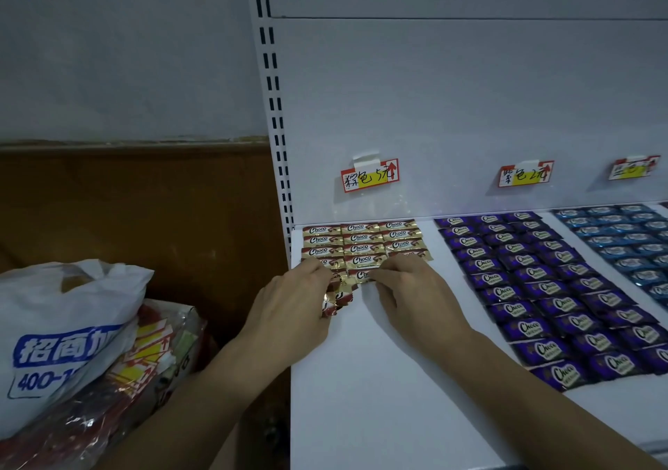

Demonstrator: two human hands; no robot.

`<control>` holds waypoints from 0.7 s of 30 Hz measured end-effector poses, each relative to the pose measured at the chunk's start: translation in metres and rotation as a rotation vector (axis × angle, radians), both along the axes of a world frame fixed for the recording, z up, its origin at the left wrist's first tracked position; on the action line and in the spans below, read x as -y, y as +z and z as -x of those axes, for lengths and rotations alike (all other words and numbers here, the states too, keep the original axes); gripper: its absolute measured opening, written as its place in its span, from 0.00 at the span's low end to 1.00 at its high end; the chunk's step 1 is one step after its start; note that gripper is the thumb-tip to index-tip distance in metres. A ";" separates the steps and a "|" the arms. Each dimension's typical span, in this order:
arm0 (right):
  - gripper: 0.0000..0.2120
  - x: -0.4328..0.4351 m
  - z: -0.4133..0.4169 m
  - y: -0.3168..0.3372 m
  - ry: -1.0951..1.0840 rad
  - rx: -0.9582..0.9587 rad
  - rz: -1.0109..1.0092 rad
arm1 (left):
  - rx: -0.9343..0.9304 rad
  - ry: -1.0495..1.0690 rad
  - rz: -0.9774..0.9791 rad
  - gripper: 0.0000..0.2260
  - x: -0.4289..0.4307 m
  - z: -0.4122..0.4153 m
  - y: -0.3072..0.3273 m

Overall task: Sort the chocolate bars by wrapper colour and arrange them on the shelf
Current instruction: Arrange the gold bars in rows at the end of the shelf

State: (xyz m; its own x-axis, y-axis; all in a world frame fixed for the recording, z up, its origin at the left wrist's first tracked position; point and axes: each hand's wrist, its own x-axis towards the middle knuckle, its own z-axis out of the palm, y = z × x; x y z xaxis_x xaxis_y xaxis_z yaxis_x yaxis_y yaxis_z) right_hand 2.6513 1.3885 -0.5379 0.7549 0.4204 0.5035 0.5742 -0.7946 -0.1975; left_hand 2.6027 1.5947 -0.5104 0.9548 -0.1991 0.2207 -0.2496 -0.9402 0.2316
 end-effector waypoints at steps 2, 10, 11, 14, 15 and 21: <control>0.10 -0.001 0.001 0.000 0.000 0.014 0.002 | 0.007 -0.008 -0.011 0.18 0.000 0.002 -0.001; 0.13 -0.001 0.001 0.000 -0.001 0.045 0.000 | 0.004 -0.004 0.003 0.17 0.000 0.003 0.005; 0.13 -0.002 0.001 0.000 0.002 0.051 -0.001 | 0.000 -0.001 0.005 0.17 0.000 0.003 0.006; 0.14 -0.002 0.001 0.000 0.009 0.058 0.002 | 0.008 -0.014 0.006 0.17 0.000 0.003 0.007; 0.15 -0.002 0.002 0.001 0.005 0.056 -0.003 | 0.017 -0.022 0.002 0.17 0.000 0.002 0.006; 0.12 0.000 0.004 0.013 0.034 0.002 -0.194 | 0.048 -0.008 0.139 0.15 -0.001 0.002 0.002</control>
